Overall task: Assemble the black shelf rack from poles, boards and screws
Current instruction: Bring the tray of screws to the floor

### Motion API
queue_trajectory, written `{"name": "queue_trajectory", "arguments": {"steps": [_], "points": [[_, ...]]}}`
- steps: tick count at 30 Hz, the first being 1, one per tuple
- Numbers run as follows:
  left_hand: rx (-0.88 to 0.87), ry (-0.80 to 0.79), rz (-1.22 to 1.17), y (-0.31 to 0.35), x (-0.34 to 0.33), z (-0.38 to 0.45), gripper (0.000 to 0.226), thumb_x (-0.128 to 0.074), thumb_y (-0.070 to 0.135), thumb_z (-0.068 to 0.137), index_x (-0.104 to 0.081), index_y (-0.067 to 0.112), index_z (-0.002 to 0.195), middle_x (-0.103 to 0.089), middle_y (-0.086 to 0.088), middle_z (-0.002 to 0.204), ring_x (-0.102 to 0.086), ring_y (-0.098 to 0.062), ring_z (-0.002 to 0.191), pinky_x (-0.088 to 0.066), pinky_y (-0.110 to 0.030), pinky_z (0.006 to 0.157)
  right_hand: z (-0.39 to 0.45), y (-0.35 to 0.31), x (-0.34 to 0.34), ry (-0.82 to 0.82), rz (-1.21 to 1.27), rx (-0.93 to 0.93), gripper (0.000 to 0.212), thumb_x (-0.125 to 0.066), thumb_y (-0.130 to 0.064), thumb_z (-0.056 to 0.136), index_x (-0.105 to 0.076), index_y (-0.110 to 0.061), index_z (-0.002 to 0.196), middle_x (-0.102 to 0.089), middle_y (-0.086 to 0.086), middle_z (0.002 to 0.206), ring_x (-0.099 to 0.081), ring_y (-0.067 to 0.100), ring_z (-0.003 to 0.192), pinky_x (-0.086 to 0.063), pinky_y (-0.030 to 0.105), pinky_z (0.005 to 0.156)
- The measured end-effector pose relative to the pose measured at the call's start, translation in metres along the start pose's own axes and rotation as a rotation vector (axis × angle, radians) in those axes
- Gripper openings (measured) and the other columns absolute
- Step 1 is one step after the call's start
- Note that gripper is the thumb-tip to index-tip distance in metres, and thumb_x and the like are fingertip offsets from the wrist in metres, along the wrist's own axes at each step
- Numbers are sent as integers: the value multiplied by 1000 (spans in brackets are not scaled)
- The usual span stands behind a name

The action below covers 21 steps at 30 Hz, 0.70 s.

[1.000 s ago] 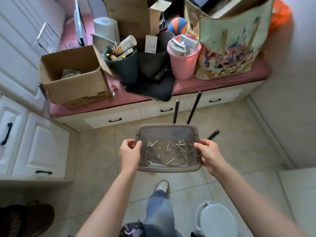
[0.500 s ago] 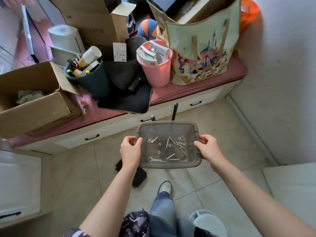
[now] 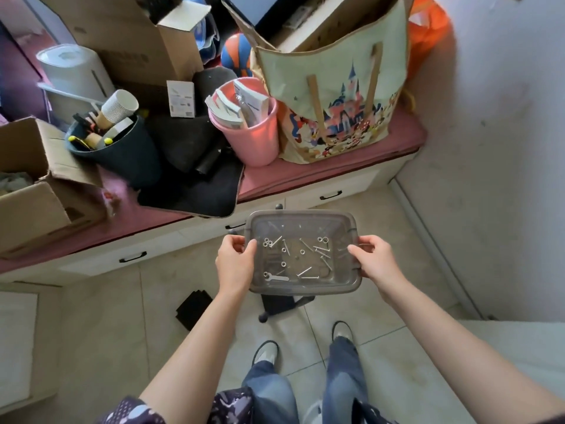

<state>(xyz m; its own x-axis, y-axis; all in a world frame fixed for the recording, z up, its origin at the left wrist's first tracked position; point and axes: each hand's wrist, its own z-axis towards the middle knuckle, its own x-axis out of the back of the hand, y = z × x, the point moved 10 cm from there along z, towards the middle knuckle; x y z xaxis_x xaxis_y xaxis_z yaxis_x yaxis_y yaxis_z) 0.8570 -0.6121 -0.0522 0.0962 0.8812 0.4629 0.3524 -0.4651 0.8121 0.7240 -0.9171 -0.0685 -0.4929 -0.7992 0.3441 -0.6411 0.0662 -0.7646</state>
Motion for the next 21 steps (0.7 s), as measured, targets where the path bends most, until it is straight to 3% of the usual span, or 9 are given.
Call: {"name": "queue_trajectory", "arguments": {"steps": [3, 7, 12, 17, 21], "points": [[14, -7, 9, 9, -38, -9, 15, -67, 29, 95, -58, 18, 100, -61, 4, 90, -57, -7, 82, -44, -21, 66, 30, 1, 31, 2, 63, -10, 22, -63, -10, 91, -62, -9, 114, -63, 1, 87, -58, 17, 74, -48, 30, 64], [63, -34, 57, 17, -95, -21, 17, -68, 29, 95, -57, 18, 102, -59, 7, 90, -55, -3, 81, -40, -15, 62, 65, 3, 78, 11, 88, 23, 25, -61, -5, 92, -62, -7, 117, -63, 6, 94, -57, 18, 83, -42, 21, 63], [87, -52, 72, 27, -165, -35, 17, -68, 29, 95, -56, 18, 100, -60, 7, 90, -54, -2, 79, -37, -15, 60, 103, 11, 134, 49, 79, 51, 27, -60, 1, 91, -62, -5, 117, -64, 4, 94, -58, 15, 85, -45, 21, 72], [124, -137, 77, 24, -247, -39, 19, -65, 28, 96, -55, 16, 106, -58, 8, 94, -53, -1, 81, -38, -15, 62, 144, 33, 184, 205, 38, 83, 33, -59, 2, 91, -59, 1, 124, -63, 10, 111, -57, 17, 99, -41, 21, 87], [192, -199, 80, -5, -306, -35, 23, -64, 25, 97, -54, 15, 115, -56, 8, 96, -57, -9, 88, -45, -18, 70, 178, 68, 200, 281, 13, 85, 33, -57, 3, 92, -58, 1, 125, -62, 12, 113, -56, 18, 100, -41, 17, 86]]}}
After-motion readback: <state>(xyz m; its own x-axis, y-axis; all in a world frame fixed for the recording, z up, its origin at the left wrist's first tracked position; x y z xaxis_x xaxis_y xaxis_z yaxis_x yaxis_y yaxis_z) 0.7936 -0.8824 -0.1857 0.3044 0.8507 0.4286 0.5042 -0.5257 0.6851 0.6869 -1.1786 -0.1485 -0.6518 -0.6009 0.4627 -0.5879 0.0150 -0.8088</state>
